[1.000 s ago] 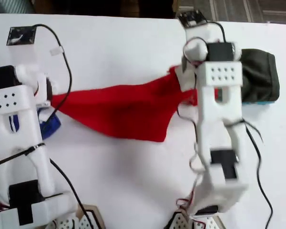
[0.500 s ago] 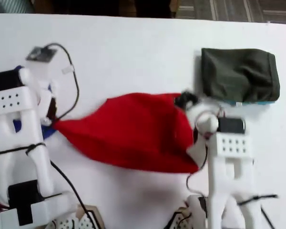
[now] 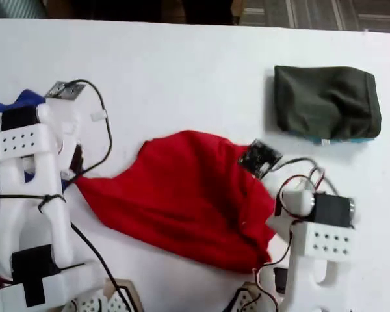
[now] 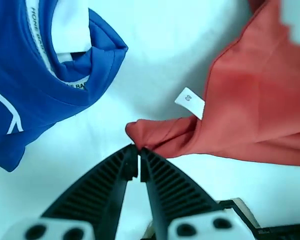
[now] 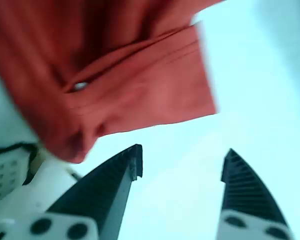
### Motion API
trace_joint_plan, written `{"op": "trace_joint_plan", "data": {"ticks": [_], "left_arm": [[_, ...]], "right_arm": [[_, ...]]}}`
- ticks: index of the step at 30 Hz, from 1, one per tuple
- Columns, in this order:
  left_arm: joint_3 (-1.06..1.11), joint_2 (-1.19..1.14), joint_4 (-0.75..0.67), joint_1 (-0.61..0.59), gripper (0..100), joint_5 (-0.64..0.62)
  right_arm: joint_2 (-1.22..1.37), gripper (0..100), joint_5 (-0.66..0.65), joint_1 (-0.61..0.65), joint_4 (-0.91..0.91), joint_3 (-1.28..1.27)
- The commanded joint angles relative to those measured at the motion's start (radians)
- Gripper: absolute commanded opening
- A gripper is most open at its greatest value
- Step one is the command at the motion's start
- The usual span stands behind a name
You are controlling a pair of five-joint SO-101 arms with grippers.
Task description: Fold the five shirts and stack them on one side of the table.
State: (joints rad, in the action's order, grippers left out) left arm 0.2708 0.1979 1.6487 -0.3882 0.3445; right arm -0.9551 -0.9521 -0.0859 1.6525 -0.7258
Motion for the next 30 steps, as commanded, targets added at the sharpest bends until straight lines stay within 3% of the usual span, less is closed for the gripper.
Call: {"op": "trace_joint_plan", "data": {"ticks": [1,4,10,14,21,30], "left_arm": [[-0.002,0.014,-0.005,-0.009,3,0.003],[-0.004,0.014,-0.005,-0.009,3,-0.002],[-0.004,0.014,-0.005,-0.009,3,-0.003],[-0.004,0.014,-0.005,-0.009,3,-0.003],[-0.004,0.014,-0.005,-0.011,3,-0.003],[-0.004,0.014,-0.012,-0.009,3,-0.003]], "right_arm": [[-0.005,27.1,0.201,-0.005,-0.09,0.173],[0.113,25.3,0.396,0.047,-0.231,0.253],[0.585,25.3,0.566,0.337,-0.286,0.517],[0.923,25.4,0.637,0.463,-0.283,0.795],[1.417,25.4,0.744,0.506,-0.226,1.267],[1.853,25.4,0.761,0.61,-0.051,1.743]]}}
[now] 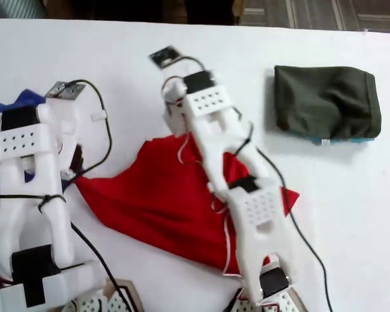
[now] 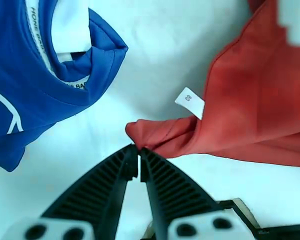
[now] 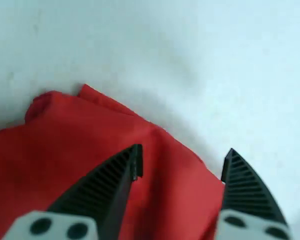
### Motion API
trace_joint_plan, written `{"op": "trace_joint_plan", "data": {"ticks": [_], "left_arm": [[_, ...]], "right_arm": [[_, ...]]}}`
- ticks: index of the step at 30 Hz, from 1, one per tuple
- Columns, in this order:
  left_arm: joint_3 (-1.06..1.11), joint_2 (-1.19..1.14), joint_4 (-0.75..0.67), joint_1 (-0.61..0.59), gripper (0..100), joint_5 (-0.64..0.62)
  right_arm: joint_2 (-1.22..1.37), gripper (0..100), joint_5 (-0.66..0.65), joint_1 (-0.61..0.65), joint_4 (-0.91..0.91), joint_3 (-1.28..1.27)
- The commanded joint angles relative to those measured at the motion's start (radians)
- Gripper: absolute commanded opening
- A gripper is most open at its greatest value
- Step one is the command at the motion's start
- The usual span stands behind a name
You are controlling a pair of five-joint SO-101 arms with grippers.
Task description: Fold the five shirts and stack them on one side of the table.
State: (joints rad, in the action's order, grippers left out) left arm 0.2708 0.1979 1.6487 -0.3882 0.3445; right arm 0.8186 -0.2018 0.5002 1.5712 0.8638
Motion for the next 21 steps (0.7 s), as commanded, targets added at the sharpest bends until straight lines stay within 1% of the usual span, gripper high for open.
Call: {"op": "trace_joint_plan", "data": {"ticks": [1,4,7,12,13,14,15,16,17,18,20,21], "left_arm": [[-0.004,0.014,-0.012,-0.009,3,-0.003],[-0.004,0.014,-0.012,-0.009,3,-0.003],[-0.004,0.014,-0.012,-0.009,3,-0.003],[-0.007,0.014,-0.012,-0.006,3,-0.003],[-0.015,0.014,-0.012,-0.006,3,-0.003],[-0.022,0.014,-0.012,-0.006,3,-0.003],[-0.036,0.014,-0.008,-0.008,3,-0.003],[-0.05,0.014,-0.005,-0.009,3,-0.003],[-0.061,0.014,-0.005,-0.009,3,-0.003],[-0.068,0.014,-0.005,-0.009,3,-0.003],[-0.077,0.011,-0.005,-0.009,3,-0.003],[-0.082,0.008,-0.005,-0.009,3,-0.003]], "right_arm": [[0.117,25.4,0.011,0.027,0.03,0.195],[0.214,25.4,0.011,0.03,0.035,0.298],[0.288,25.4,0.005,0.031,0.093,0.37],[0.341,24.7,0.002,0.031,0.199,0.391],[0.34,22.8,-0.005,0.027,0.199,0.376],[0.335,18.7,-0.021,0.024,0.199,0.368],[0.323,12.5,-0.043,0.022,0.199,0.356],[0.311,4.3,-0.054,0.022,0.199,0.35],[0.294,0.1,-0.057,0.024,0.199,0.336],[0.269,3.8,-0.054,0.024,0.199,0.319],[0.202,1.4,-0.054,0.025,0.199,0.285],[0.16,1.9,-0.054,0.025,0.199,0.267]]}}
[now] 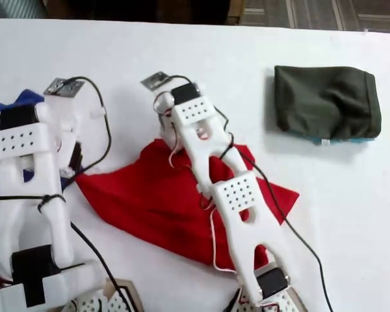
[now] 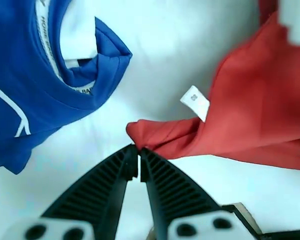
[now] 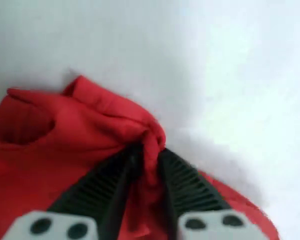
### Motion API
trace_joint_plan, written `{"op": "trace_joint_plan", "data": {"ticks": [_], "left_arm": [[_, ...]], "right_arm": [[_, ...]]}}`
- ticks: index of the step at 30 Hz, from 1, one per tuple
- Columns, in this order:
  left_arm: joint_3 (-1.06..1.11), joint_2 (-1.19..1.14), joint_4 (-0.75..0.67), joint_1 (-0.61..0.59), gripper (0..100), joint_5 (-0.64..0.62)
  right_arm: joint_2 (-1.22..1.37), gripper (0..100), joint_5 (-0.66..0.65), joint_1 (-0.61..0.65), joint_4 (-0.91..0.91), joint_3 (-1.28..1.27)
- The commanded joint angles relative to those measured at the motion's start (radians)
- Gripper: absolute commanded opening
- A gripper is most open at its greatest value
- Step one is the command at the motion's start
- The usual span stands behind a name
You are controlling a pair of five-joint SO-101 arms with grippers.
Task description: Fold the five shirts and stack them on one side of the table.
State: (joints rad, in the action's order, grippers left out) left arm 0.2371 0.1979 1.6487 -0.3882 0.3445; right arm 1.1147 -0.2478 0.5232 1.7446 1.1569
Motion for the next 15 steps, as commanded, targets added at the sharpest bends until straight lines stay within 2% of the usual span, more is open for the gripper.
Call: {"op": "trace_joint_plan", "data": {"ticks": [1,9,15], "left_arm": [[-0.051,0.006,-0.008,-0.009,3,-0.003],[-0.16,0.005,-0.014,0.003,3,-0.005],[-0.403,0.005,0.051,0.109,3,-0.005]], "right_arm": [[-0.183,2.1,-0.008,0.004,0.025,-0.043],[-0.631,1.9,-0.014,-0.018,0.025,-0.249],[-0.921,1.9,-0.086,-0.128,0.024,-0.402]]}}
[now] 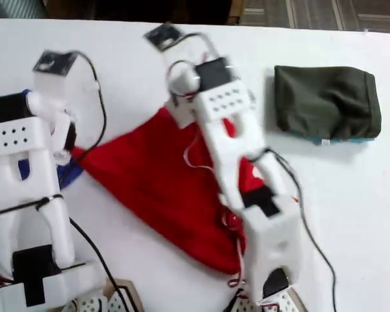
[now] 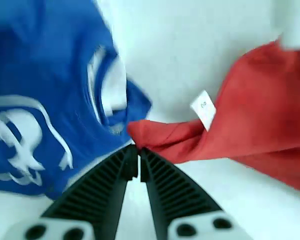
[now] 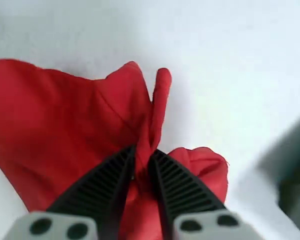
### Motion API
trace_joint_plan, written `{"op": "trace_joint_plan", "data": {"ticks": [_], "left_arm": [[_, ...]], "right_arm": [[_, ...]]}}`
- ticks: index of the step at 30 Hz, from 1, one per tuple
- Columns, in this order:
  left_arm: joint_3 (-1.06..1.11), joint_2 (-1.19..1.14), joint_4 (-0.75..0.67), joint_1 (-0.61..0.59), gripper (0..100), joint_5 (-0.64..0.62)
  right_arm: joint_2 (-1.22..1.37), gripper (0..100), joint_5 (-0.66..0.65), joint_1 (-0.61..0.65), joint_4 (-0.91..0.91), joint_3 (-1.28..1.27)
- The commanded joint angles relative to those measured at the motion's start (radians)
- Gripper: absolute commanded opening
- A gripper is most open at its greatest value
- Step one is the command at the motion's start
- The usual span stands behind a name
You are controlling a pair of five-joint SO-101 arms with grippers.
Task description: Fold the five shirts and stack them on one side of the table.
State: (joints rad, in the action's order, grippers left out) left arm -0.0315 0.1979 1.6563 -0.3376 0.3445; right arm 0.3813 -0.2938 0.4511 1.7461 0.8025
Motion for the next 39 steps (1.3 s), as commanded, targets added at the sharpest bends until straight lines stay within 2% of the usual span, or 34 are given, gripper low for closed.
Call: {"op": "trace_joint_plan", "data": {"ticks": [1,4,8,14,18,21,24,29,32,36,39], "left_arm": [[-0.171,0.005,0.072,0.083,3,-0.005],[-0.208,0.006,0.13,0.133,3,-0.005],[-0.082,0.005,0.129,0.14,3,0.0],[0.211,0.005,0.112,0.143,3,0.009],[0.32,0.005,0.094,0.141,3,0.092],[0.357,0.005,0.072,0.138,3,0.104],[0.366,0.005,0.049,0.143,3,0.103],[0.367,0.005,0.028,0.143,3,0.103],[0.367,0.005,0.028,0.141,3,0.103],[0.367,0.005,0.028,0.14,3,0.103],[0.367,0.005,-0.005,0.161,3,0.101]], "right_arm": [[-0.237,1.9,-0.044,-0.081,0.022,-0.086],[-0.401,2.0,-0.052,-0.151,0.022,-0.275],[-0.648,2.0,-0.061,-0.199,0.004,-0.675],[-1.01,2.0,-0.144,-0.245,-0.272,-1.37],[-1.194,2.0,-0.264,-0.317,-0.38,-1.726],[-1.293,2.1,-0.397,-0.38,-0.412,-1.884],[-1.343,5.4,-0.508,-0.432,-0.397,-1.912],[-1.388,28.7,-0.548,-0.476,-0.283,-1.815],[-1.414,30.0,-0.54,-0.476,-0.189,-1.671],[-1.411,29.9,-0.525,-0.476,-0.171,-1.508],[-1.376,30.0,-0.407,-0.476,-0.229,-1.455]]}}
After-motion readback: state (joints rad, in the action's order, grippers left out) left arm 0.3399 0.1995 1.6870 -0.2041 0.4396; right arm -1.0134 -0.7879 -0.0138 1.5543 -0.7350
